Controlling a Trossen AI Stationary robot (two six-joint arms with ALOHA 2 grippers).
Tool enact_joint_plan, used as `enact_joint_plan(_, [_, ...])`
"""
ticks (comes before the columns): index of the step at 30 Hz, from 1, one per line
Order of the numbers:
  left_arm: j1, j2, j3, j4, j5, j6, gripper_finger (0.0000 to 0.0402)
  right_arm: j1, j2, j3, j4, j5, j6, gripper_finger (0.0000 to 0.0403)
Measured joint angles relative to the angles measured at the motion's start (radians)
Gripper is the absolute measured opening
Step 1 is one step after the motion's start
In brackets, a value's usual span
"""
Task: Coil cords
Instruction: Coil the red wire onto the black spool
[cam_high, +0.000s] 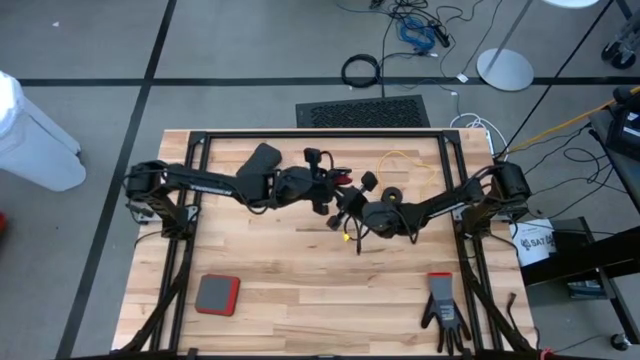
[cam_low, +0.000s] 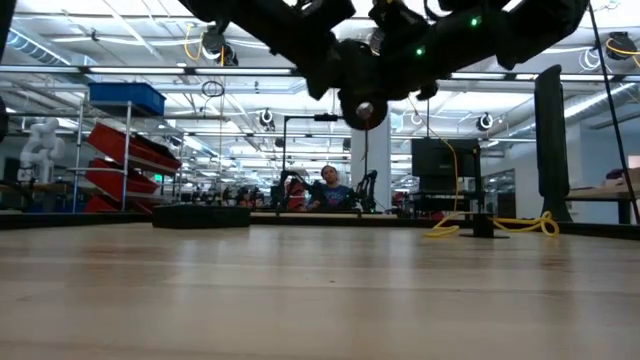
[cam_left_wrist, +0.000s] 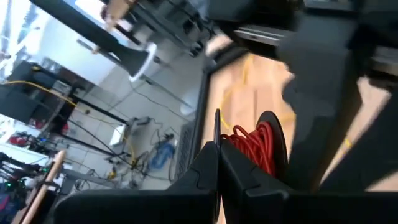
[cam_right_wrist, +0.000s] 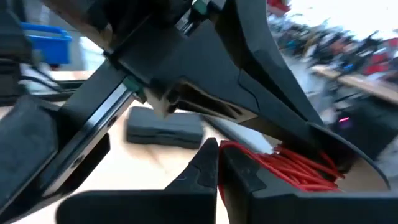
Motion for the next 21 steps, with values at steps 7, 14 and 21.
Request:
enact_joint_plan(7, [0.005,0.008,0.0,0.132,-0.003,-0.135,0.0001,0.076,0.001,-0.001,0.159,0.22,-0.297,0.0])
enact_joint_plan(14, [0.006,0.008,0.0,0.221,0.086,-0.27,0.0001,0.1,0.0,-0.001,0.2,0.248,-0.469,0.0])
enact_joint_plan(21, [0.026,0.008,0.0,0.254,0.206,-0.447,0.0001,0.114,0.0,-0.001,0.2,0.274,-0.536,0.0])
